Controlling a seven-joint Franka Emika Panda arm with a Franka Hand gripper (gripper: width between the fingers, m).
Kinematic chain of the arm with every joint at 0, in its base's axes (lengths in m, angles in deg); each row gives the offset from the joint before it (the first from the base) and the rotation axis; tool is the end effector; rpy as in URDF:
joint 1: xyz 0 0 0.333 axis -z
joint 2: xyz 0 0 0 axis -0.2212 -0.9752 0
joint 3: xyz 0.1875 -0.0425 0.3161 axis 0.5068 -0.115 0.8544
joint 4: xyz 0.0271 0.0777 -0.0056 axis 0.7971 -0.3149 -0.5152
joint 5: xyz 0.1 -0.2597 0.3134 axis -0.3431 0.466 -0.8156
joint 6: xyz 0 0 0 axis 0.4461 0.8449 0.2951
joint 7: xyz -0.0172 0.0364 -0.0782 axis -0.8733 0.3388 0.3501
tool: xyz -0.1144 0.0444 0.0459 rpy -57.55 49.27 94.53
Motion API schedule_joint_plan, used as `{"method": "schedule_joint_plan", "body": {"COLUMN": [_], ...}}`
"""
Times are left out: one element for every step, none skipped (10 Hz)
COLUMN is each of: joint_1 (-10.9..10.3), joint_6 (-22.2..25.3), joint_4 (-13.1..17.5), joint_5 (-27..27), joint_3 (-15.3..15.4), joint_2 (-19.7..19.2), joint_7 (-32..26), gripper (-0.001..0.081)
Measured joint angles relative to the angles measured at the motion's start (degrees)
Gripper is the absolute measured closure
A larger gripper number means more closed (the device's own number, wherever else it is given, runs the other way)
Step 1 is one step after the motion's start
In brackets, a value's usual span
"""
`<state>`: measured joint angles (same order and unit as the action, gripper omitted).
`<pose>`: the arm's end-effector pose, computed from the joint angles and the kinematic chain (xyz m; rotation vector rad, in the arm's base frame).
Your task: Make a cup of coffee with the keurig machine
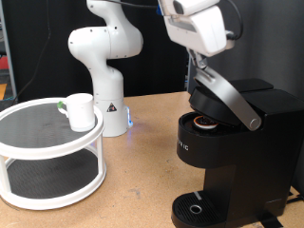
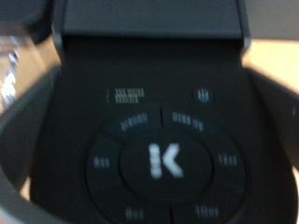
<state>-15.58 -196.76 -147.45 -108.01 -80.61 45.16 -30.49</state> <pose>0.5025 0.0708 0.5234 -2.6418 -1.0653 -0.3068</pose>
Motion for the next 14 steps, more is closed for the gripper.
{"method": "schedule_joint_plan", "body": {"joint_1": [0.34, 0.87, 1.38, 1.78, 2.09, 2.20, 2.32, 2.36, 2.36, 2.36, 2.36, 2.36, 2.36, 2.35], "joint_6": [-1.00, -2.73, -4.73, -6.97, -9.31, -11.68, -14.44, -15.13, -15.26, -15.27, -15.26, -15.14, -14.45, -13.18], "joint_4": [-0.88, -2.27, -3.85, -5.42, -6.97, -8.46, -9.68, -9.90, -9.97, -10.00, -10.05, -10.14, -10.17, -10.19], "joint_5": [1.91, 3.95, 5.31, 6.11, 6.42, 6.43, 6.41, 6.13, 5.92, 5.64, 4.90, 3.33, 1.09, -2.15], "joint_3": [0.05, 0.05, 0.02, -0.04, -0.07, -0.12, -0.20, -0.41, -0.43, -0.47, -0.62, -0.88, -1.36, -2.11], "joint_2": [-0.04, -0.36, -0.89, -1.63, -2.56, -3.58, -4.61, -4.63, -4.60, -4.59, -4.58, -4.52, -4.46, -4.38], "joint_7": [0.52, 0.98, 0.99, 0.98, 0.79, 0.34, -0.26, -0.79, -0.97, -1.27, -2.21, -3.85, -6.29, -9.65], "gripper": [0.0802, 0.0802, 0.0802, 0.0802, 0.0802, 0.0802, 0.0802, 0.0802, 0.0802, 0.0802, 0.0802, 0.0802, 0.0802, 0.0802]}}
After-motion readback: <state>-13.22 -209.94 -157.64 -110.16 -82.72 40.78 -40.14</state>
